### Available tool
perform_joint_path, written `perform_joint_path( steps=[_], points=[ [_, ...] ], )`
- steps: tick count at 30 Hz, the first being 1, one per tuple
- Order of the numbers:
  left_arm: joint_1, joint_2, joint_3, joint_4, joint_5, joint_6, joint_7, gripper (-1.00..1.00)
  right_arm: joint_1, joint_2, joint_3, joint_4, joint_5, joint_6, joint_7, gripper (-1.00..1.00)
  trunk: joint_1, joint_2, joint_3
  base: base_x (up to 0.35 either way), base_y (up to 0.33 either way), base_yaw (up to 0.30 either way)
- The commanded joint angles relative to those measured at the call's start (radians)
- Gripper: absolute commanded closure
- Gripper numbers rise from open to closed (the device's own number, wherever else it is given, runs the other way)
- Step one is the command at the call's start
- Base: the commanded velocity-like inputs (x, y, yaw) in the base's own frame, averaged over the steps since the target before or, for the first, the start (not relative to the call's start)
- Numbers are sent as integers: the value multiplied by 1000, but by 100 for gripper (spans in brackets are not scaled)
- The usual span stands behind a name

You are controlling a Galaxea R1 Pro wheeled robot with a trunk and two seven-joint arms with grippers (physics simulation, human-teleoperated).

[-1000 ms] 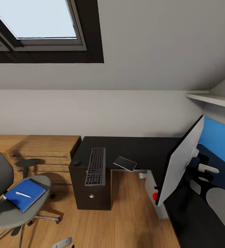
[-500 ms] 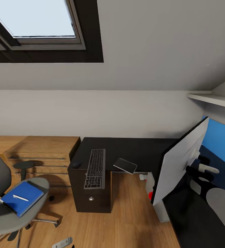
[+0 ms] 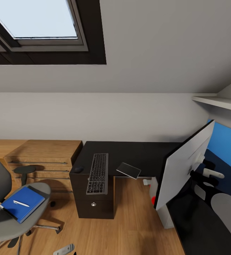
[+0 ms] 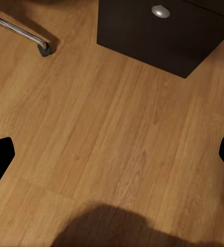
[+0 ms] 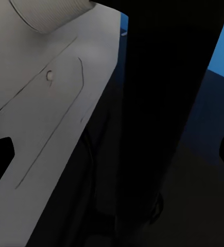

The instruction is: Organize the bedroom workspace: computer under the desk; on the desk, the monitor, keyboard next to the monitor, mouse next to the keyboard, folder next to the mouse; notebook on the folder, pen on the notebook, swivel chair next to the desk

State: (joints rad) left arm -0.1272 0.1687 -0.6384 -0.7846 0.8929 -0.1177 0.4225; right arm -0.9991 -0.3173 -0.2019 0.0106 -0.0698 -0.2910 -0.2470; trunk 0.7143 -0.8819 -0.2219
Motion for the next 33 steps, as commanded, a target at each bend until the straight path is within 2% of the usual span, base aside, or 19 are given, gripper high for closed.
perform_joint_path(
  steps=[1, 33],
  points=[
    [-2, 2, -8, -1, 11, -8, 7, -100, -1, 0, 6, 2, -4, -5, 3, -100, 0, -1, -1, 0, 0, 0],
    [-2, 1, -9, -1, 11, -8, 7, -100, -1, 5, 5, 4, -7, -5, 3, -100, 0, -1, -1, 0, 0, 0]
  ],
)
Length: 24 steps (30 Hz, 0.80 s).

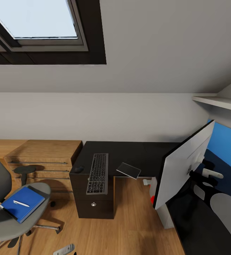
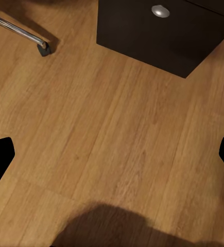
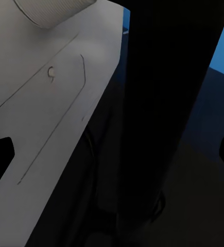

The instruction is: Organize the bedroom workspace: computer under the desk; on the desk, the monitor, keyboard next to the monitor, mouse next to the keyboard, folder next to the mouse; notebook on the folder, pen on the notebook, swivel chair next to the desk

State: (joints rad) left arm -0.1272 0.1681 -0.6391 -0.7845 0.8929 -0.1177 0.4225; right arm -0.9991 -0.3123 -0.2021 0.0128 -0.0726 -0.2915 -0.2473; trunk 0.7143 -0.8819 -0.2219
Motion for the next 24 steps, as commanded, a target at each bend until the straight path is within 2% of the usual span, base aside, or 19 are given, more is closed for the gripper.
perform_joint_path(
  steps=[1, 11, 19, 24],
  points=[
    [-2, 1, -8, -1, 11, -8, 7, -100, -1, 0, 5, 2, -4, -5, 3, -100, 0, -1, -1, 0, 0, 0],
    [-2, -1, -8, -1, 11, -8, 7, -100, -1, 2, 5, 2, -3, -5, 3, -100, 0, -1, -1, -2, 2, 0],
    [-2, 0, -8, -1, 11, -8, 7, -100, -1, 1, 5, 2, -3, -5, 3, -100, 0, -1, -1, -49, 77, -2],
    [-2, 1, -8, -1, 11, -8, 7, -100, -1, 0, 5, 2, -3, -5, 3, -100, 0, -1, -1, -2, 3, -109]
  ],
)
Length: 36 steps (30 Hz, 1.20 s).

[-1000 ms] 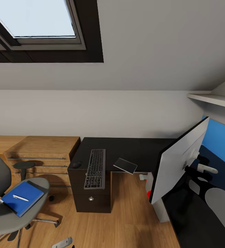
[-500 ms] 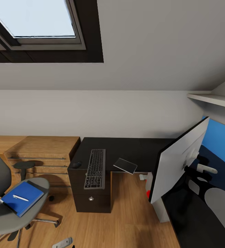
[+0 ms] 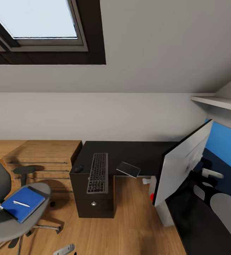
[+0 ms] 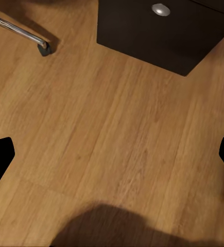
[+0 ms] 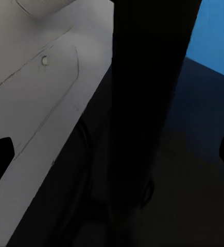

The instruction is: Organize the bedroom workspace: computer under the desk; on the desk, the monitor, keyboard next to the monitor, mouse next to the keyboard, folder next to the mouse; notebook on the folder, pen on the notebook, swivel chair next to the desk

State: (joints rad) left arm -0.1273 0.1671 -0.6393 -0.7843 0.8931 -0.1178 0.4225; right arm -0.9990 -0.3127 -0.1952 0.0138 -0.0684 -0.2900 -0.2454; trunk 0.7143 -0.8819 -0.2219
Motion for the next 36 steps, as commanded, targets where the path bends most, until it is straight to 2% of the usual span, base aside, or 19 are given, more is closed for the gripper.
perform_joint_path(
  steps=[1, 12, 20, 36],
  points=[
    [-2, 2, -8, -1, 10, -8, 7, -100, -1, 0, -2, 1, -7, -6, 2, -100, 0, -1, -1, -1, 1, -190],
    [-2, 2, -8, -1, 12, -8, 7, -100, 0, 1, -2, 1, -7, -6, 2, -100, 0, -1, -1, -1, 1, -198],
    [-2, 2, -8, -1, 12, -9, 7, -100, 0, 1, -2, 1, -7, -6, 2, -100, 0, -1, -1, -117, 131, -24],
    [-2, 2, -8, -1, 10, -10, 7, -100, 1, 1, -2, 1, -6, -6, 2, -100, 0, -1, -1, -11, 12, -10]
  ],
)
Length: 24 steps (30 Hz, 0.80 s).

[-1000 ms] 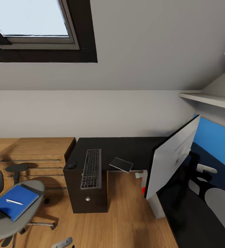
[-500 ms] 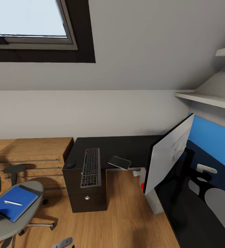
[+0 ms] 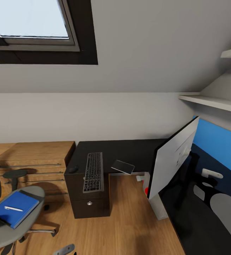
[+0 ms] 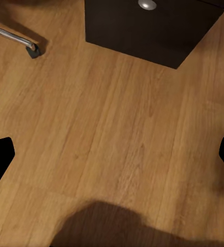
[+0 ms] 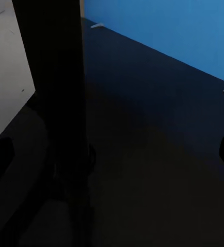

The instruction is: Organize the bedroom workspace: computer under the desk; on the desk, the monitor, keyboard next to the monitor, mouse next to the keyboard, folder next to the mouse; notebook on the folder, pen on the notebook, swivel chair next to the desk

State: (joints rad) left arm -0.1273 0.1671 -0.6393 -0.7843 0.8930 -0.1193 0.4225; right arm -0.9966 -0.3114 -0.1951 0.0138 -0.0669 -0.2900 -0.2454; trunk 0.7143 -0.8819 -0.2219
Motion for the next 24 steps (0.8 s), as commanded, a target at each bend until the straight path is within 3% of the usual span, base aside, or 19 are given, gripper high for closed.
perform_joint_path(
  steps=[1, 24],
  points=[
    [-2, 2, -8, -1, 10, -8, 7, -100, -1, 0, -2, 1, -7, -6, 1, -100, 0, -1, -1, 0, 0, -103],
    [-2, 3, -7, -1, 8, -9, 5, -100, -1, 0, -1, 1, -7, -6, 1, -100, 0, -1, -1, 0, 0, -22]
  ],
)
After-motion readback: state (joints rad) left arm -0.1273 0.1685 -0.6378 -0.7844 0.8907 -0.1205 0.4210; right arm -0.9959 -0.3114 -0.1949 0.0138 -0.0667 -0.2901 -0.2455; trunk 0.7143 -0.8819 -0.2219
